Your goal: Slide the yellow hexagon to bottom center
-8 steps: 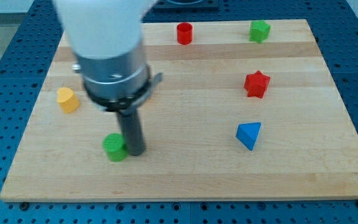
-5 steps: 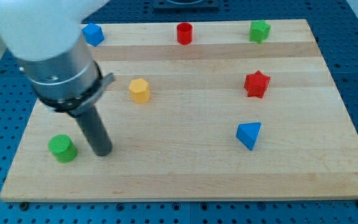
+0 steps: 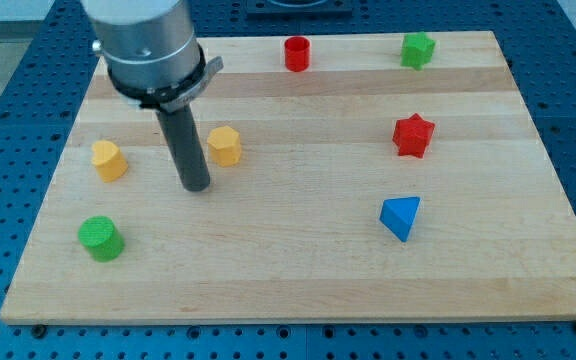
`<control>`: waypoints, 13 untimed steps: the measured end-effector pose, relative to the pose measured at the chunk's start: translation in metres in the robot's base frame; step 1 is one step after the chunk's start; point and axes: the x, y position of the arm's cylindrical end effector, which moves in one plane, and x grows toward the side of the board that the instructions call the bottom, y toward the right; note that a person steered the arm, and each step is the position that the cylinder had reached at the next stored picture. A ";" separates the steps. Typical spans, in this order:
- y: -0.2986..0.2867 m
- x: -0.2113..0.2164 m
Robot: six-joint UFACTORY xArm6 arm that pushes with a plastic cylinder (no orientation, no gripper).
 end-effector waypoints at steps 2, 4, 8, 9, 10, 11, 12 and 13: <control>0.004 -0.036; 0.035 -0.092; 0.103 -0.027; 0.059 -0.001; 0.034 0.021; 0.003 0.015; 0.066 0.060; 0.085 0.037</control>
